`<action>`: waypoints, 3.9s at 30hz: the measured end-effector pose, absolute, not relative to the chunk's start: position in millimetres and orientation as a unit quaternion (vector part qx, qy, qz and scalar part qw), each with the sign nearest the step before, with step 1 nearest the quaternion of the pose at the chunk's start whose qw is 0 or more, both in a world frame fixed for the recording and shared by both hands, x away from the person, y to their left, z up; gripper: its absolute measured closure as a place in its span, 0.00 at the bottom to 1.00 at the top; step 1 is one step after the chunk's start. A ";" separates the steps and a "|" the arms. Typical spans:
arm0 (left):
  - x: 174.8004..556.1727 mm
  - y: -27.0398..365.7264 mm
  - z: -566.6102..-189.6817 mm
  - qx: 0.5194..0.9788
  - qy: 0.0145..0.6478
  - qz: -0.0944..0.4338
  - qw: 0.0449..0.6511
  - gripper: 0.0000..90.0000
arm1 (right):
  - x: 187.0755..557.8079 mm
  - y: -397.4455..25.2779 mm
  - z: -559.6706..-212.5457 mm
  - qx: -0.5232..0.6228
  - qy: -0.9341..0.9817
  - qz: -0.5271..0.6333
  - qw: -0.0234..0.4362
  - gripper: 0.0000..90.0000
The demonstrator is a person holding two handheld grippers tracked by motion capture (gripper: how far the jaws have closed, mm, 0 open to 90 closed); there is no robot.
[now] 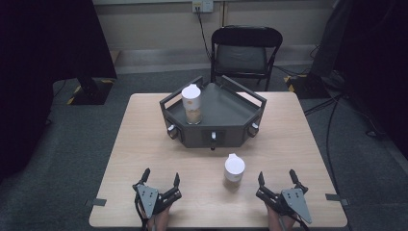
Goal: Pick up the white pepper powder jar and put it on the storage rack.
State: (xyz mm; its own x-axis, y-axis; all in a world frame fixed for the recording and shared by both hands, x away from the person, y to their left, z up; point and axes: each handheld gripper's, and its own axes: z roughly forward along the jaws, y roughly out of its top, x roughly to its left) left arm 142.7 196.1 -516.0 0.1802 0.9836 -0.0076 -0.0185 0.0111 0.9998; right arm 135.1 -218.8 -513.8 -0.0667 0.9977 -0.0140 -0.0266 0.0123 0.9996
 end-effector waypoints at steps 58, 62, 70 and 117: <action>141.9 192.3 -515.7 0.531 0.457 0.463 0.543 0.00 | 130.6 -185.4 -482.4 0.400 0.542 0.585 0.452 0.00; 141.9 192.3 -515.8 0.531 0.457 0.463 0.543 0.00 | 136.3 -177.8 -479.1 0.392 0.551 0.587 0.445 0.00; 141.9 192.3 -515.8 0.530 0.457 0.463 0.543 0.00 | 144.1 -173.2 -474.3 0.384 0.566 0.588 0.431 0.00; 141.9 192.3 -515.8 0.531 0.457 0.463 0.543 0.00 | 162.7 -166.6 -483.2 0.409 0.600 0.565 0.392 0.33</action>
State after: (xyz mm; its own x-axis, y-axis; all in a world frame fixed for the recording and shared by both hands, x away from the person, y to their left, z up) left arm 141.9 192.3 -515.8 0.1533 0.9882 -0.0051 -0.0185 0.0080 0.9998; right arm 162.7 -166.6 -483.2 -0.3571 0.9340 -0.0086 0.0480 0.0275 0.9985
